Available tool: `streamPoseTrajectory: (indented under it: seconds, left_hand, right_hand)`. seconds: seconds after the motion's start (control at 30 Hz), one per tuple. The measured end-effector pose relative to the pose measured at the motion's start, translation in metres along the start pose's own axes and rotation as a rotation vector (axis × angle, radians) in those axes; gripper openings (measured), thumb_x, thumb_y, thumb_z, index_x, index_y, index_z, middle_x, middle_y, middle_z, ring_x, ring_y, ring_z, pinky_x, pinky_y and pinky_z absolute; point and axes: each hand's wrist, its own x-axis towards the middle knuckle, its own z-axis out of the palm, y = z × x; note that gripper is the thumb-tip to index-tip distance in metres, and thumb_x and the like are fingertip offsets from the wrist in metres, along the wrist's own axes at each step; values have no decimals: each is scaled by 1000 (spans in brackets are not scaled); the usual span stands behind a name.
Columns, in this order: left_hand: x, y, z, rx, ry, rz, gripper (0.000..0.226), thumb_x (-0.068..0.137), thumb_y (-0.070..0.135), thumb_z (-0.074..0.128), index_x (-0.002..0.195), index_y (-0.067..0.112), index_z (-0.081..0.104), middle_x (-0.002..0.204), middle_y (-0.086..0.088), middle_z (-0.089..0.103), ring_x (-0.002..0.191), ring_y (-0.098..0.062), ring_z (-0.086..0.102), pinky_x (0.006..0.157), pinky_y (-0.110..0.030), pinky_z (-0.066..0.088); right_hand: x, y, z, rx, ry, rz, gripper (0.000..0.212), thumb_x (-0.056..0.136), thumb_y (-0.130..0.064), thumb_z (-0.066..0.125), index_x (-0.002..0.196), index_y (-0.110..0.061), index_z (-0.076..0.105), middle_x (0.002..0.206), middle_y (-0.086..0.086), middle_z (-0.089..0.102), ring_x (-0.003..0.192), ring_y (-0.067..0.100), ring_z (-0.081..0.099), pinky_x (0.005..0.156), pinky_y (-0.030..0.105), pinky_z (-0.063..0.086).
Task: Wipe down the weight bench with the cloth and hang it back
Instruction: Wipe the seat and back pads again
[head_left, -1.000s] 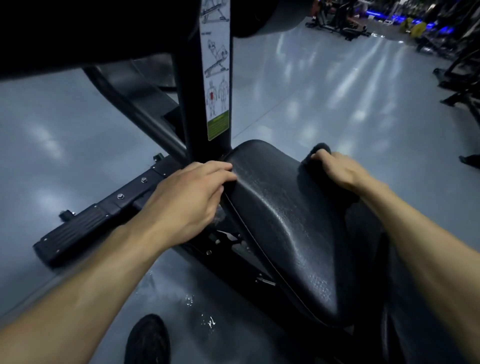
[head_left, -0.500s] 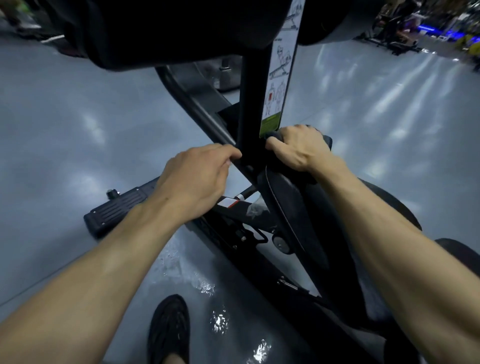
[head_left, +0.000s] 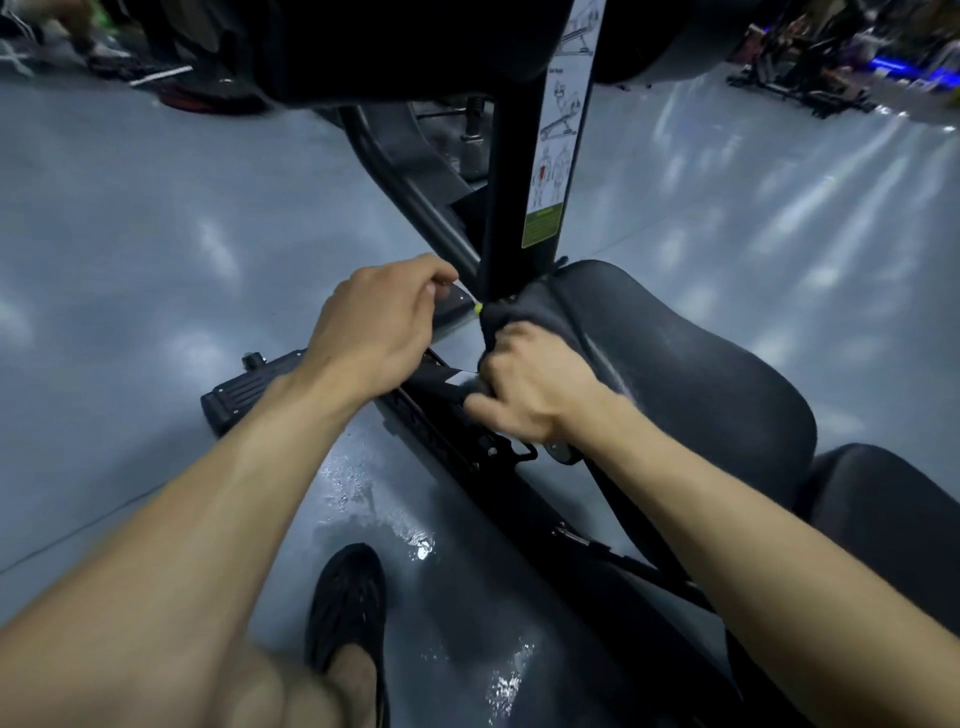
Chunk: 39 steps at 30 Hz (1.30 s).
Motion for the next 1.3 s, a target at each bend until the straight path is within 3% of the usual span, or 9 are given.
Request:
streamPoseTrajectory:
  seconds: [0.17, 0.3, 0.47, 0.53, 0.67, 0.8, 0.97, 1.17, 1.3]
  left_hand:
    - [-26, 12, -4, -134, 26, 3, 33, 104, 18, 42, 124, 29, 66, 113, 9, 74, 110, -21, 66, 99, -42, 50]
    - [-36, 17, -3, -153, -21, 51, 32, 104, 18, 43, 124, 27, 66, 111, 9, 74, 109, -20, 67, 99, -43, 51]
    - [-36, 11, -4, -181, -29, 66, 31, 105, 19, 43, 123, 29, 67, 112, 9, 75, 109, -16, 69, 99, -43, 53]
    - [-33, 9, -3, -179, -31, 74, 31, 105, 21, 43, 123, 30, 67, 112, 9, 75, 107, -16, 69, 99, -43, 53]
    - [-30, 10, -1, -177, -42, 71, 30, 105, 22, 43, 122, 29, 66, 110, 8, 74, 106, -21, 69, 98, -45, 53]
    - [-33, 17, 1, -148, -94, 123, 32, 105, 20, 42, 123, 28, 67, 109, 11, 73, 107, -20, 68, 99, -44, 52]
    - [-33, 21, 1, -169, -120, 160, 30, 106, 22, 43, 122, 30, 67, 108, 13, 72, 104, -18, 68, 98, -43, 52]
    - [-41, 39, 18, -147, -191, 228, 28, 105, 25, 44, 120, 33, 67, 109, 13, 73, 105, -16, 67, 96, -38, 52]
    - [-48, 48, 24, -153, -233, 265, 29, 105, 27, 43, 120, 35, 66, 108, 17, 71, 105, -10, 64, 96, -37, 51]
  right_hand:
    - [-86, -41, 25, -152, -235, -103, 56, 89, -49, 42, 72, -5, 71, 74, 19, 69, 72, 37, 60, 92, 41, 44]
    - [-149, -40, 26, -96, -282, -157, 50, 81, -50, 41, 69, -10, 70, 72, 11, 69, 76, 34, 62, 96, 40, 43]
    - [-127, -8, 8, 25, -86, -283, 34, 78, -42, 55, 66, -12, 65, 69, 8, 68, 74, 34, 63, 95, 40, 48]
    - [-85, 9, -6, 45, -48, -300, 38, 83, -40, 47, 69, -10, 65, 77, 8, 73, 83, 34, 65, 105, 41, 44]
    - [-40, 5, -11, -47, -42, -119, 56, 84, -48, 27, 77, -11, 68, 90, 2, 75, 100, 25, 64, 119, 32, 25]
    - [-119, -12, -2, 65, -88, -149, 44, 82, -44, 41, 75, -11, 69, 82, 5, 73, 93, 28, 65, 119, 35, 29]
    - [-228, -12, -4, 198, -200, -176, 29, 78, -38, 57, 87, -13, 71, 93, 1, 73, 101, 23, 64, 118, 35, 31]
    - [-153, -26, -2, 84, -32, -89, 31, 87, -35, 52, 68, -11, 60, 75, 7, 71, 85, 31, 63, 109, 37, 38]
    - [-184, -37, 5, 159, -17, 20, 33, 85, -39, 46, 68, -14, 59, 76, 2, 71, 86, 25, 63, 114, 33, 34]
